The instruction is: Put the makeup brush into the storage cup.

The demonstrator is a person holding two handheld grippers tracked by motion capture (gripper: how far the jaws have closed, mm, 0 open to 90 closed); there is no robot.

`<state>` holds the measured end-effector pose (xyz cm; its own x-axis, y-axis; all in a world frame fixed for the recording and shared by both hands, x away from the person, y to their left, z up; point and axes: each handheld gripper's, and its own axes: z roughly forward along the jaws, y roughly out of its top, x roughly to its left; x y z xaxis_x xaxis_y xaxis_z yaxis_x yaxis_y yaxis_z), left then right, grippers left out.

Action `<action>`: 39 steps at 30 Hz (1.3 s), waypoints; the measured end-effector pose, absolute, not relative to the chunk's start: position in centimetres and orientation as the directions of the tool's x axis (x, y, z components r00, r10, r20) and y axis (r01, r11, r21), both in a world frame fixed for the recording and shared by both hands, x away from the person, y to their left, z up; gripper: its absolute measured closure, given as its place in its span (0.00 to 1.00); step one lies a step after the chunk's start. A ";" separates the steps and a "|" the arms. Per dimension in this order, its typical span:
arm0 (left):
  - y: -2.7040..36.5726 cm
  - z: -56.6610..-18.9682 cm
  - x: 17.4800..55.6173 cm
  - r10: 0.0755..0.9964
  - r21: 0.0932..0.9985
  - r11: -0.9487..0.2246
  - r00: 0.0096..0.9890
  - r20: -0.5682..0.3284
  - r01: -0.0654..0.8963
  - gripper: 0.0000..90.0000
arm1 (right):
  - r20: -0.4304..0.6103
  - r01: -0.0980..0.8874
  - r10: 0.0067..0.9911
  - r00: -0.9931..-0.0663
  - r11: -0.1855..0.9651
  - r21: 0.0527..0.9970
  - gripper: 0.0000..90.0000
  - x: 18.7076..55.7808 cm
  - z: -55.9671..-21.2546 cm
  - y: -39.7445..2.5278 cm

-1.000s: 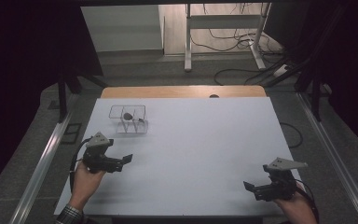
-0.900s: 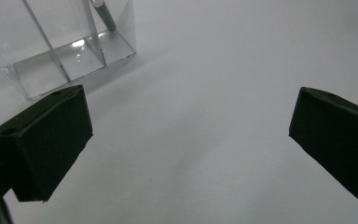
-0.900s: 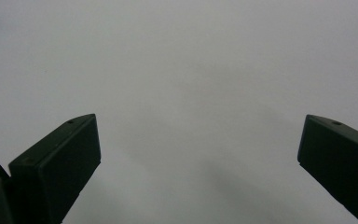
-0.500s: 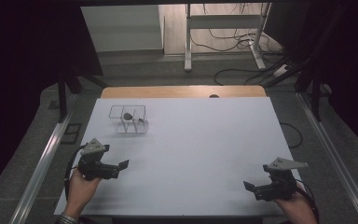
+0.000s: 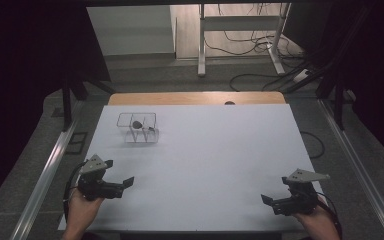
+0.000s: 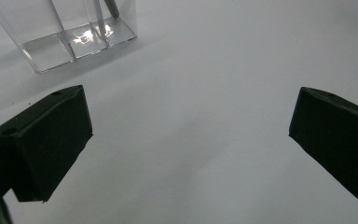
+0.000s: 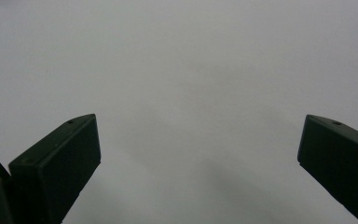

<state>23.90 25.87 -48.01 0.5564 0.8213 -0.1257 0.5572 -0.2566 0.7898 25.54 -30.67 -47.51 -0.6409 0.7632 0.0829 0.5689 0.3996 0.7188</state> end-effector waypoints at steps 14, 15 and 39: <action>26.8 -48.2 21.8 0.833 0.792 -0.256 0.542 -0.110 0.554 0.00 | 0.086 0.572 0.763 -0.641 0.400 0.716 0.00 25.5 -47.5 -30.6; 26.8 -48.2 21.7 0.835 0.792 -0.255 0.539 -0.109 0.555 0.00 | 0.085 0.572 0.763 -0.641 0.400 0.716 0.00 25.5 -47.5 -30.6; 28.5 -48.9 19.1 0.862 0.773 -0.255 0.498 -0.090 0.581 0.00 | 0.087 0.576 0.764 -0.639 0.400 0.713 0.00 25.5 -47.6 -30.7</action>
